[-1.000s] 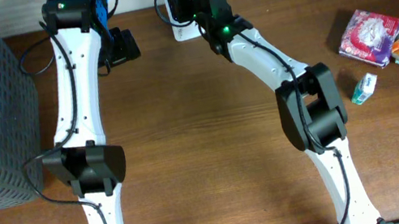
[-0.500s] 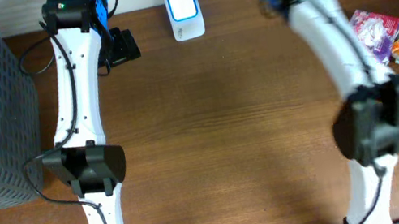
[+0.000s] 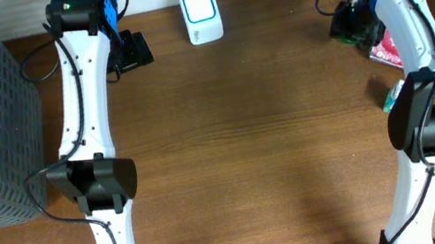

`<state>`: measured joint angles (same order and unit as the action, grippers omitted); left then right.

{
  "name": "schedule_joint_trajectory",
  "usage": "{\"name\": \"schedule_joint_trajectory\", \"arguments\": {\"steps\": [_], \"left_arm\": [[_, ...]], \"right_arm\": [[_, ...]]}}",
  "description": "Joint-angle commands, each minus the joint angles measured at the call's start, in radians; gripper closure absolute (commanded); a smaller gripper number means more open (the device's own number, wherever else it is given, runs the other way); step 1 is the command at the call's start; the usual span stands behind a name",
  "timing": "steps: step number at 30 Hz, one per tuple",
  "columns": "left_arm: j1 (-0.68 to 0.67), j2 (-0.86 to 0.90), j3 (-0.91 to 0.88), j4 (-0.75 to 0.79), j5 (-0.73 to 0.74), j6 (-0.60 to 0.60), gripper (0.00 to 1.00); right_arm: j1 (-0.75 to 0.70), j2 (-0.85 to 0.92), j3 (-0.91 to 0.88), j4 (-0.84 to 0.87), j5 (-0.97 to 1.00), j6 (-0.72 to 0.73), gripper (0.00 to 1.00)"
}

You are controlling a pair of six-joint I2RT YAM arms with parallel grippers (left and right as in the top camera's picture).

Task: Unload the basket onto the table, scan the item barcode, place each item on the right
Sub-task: 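Carry the jar to the right table edge and release it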

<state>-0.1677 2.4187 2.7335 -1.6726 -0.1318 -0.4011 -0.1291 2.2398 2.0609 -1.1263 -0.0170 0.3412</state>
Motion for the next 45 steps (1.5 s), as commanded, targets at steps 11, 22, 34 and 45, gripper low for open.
{"name": "schedule_joint_trajectory", "arguments": {"steps": [11,22,34,45], "left_arm": [[0.001,0.004,-0.003,-0.001,-0.007,0.013,0.01],[0.001,0.004,-0.003,-0.001,-0.007,0.013,0.01],[0.001,0.004,-0.003,-0.001,-0.007,0.013,0.01],[0.001,0.004,-0.003,-0.001,-0.007,0.013,0.01]], "right_arm": [[-0.03,0.013,-0.109,0.086,0.073,0.003,0.16],[-0.029,-0.163,0.528,-0.475,0.032,-0.008,0.01],[0.269,-0.788,-0.143,-0.526,-0.017,-0.014,0.01],[0.404,-0.886,-0.573,-0.541,-0.02,0.056,0.01]]}}
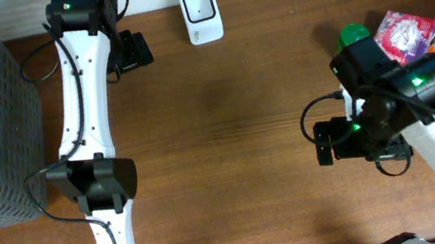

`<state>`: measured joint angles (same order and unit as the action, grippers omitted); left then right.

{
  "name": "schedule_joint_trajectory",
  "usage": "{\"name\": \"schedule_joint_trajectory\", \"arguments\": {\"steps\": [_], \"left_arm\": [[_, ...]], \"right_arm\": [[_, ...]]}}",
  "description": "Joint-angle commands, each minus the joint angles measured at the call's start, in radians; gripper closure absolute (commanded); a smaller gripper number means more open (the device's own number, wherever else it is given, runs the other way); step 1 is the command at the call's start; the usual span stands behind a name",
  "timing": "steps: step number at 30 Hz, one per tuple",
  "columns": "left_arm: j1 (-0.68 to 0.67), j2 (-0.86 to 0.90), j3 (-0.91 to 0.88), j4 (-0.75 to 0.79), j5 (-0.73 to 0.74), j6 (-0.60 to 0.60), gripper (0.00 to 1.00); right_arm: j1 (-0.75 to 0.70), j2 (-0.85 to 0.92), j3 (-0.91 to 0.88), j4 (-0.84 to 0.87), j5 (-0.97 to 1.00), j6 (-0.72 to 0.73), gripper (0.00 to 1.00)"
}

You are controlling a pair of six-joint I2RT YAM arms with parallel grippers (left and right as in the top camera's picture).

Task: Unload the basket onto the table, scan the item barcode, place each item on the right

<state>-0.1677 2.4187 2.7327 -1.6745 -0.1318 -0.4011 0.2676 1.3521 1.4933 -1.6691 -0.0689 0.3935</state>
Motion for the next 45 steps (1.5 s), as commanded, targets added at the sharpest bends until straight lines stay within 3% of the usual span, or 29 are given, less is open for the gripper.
{"name": "schedule_joint_trajectory", "arguments": {"steps": [1,6,9,14,17,20,22,28,37,45], "left_arm": [[0.001,0.004,-0.002,0.001,-0.007,0.013,0.01],[0.001,0.004,-0.002,0.001,-0.007,0.013,0.01],[0.001,0.004,-0.002,0.001,-0.007,0.013,0.01],[0.001,0.004,-0.002,0.001,-0.007,0.013,0.01],[0.001,0.004,-0.002,0.001,-0.007,0.013,0.01],[0.001,0.004,-0.002,0.001,-0.007,0.013,0.01],[0.001,0.004,-0.002,0.001,-0.007,0.013,0.01],[0.001,0.004,-0.002,0.001,-0.007,0.013,0.01],[0.001,0.004,-0.002,0.001,-0.007,0.013,0.01],[0.001,0.004,-0.002,0.001,-0.007,0.013,0.01]], "right_arm": [[0.007,-0.005,-0.005,0.001,0.046,0.004,0.01],[0.007,-0.086,-0.021,0.09,0.058,0.008,0.01],[0.007,-0.156,-0.119,0.22,0.054,0.005,0.01],[0.007,-0.443,-0.532,0.665,0.054,-0.034,0.01],[0.006,-0.657,-0.815,0.991,0.044,-0.129,0.01],[-0.015,-0.796,-0.98,1.156,0.043,-0.128,0.01],[-0.099,-0.977,-1.131,1.278,-0.007,-0.135,0.01],[-0.134,-1.2,-1.266,1.378,-0.021,-0.279,0.01],[-0.208,-1.349,-1.487,1.674,-0.005,-0.281,0.01],[-0.262,-1.349,-1.488,1.588,0.062,-0.29,0.01]]}}
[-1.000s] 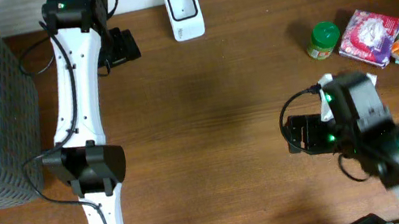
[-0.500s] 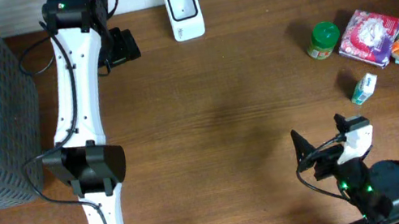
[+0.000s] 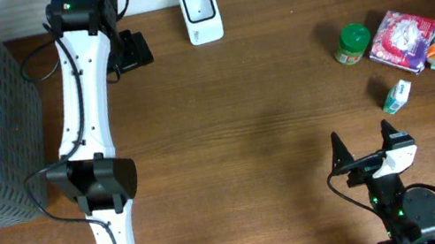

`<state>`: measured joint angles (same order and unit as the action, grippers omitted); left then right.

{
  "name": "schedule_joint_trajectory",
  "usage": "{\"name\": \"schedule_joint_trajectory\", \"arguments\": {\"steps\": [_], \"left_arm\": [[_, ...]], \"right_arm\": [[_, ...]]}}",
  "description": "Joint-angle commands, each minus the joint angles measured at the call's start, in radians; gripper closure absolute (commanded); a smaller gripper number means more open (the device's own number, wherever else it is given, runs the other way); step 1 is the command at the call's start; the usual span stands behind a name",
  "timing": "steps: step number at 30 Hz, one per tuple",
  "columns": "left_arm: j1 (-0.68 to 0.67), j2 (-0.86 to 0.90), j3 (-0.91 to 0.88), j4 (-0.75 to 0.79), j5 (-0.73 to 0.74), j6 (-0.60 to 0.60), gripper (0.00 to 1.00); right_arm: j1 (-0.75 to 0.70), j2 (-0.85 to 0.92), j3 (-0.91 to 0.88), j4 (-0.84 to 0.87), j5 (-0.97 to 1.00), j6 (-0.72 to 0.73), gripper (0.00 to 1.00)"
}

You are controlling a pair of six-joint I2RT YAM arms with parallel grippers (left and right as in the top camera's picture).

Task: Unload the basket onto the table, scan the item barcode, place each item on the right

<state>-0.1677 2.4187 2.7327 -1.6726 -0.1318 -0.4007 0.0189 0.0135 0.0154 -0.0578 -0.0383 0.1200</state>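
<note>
The white barcode scanner (image 3: 201,13) stands at the table's far edge, its window dark. The items lie at the far right: a green-lidded jar (image 3: 352,42), a pink packet (image 3: 403,38), a small teal-and-white box (image 3: 398,95), an orange-and-teal pack and a pale tube. My right gripper (image 3: 340,157) is drawn back low at the front edge, well short of the items; its jaw state is unclear. My left gripper (image 3: 131,51) sits left of the scanner, fingers hidden from above. Nothing shows in either gripper.
A dark grey mesh basket fills the left end of the table. The left arm (image 3: 87,118) stretches from the front to the far edge beside it. Brown tabletop (image 3: 247,135) lies between scanner and items.
My right arm has pulled back from over the table's right middle to the front edge. The small teal-and-white box and the jar now show uncovered. The left arm has not moved.
At first my right arm reached to the far right over the items and the scanner window glowed. Then the arm was folded over the right middle and the window was dark. Now the arm lies at the front edge, with the items on the table.
</note>
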Motion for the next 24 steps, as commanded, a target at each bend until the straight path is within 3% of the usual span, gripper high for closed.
{"name": "schedule_joint_trajectory", "arguments": {"steps": [1,6,24], "left_arm": [[0.001,0.004,-0.002,-0.001,-0.007,0.012,0.01],[0.001,0.004,-0.002,-0.001,-0.007,0.012,0.01],[0.001,0.004,-0.002,-0.001,-0.007,0.012,0.01]], "right_arm": [[-0.014,-0.01,-0.01,-0.024,0.032,-0.028,0.01],[-0.014,-0.01,-0.01,-0.024,0.032,-0.116,0.01],[-0.013,-0.01,-0.01,-0.024,0.035,-0.116,0.01]]}}
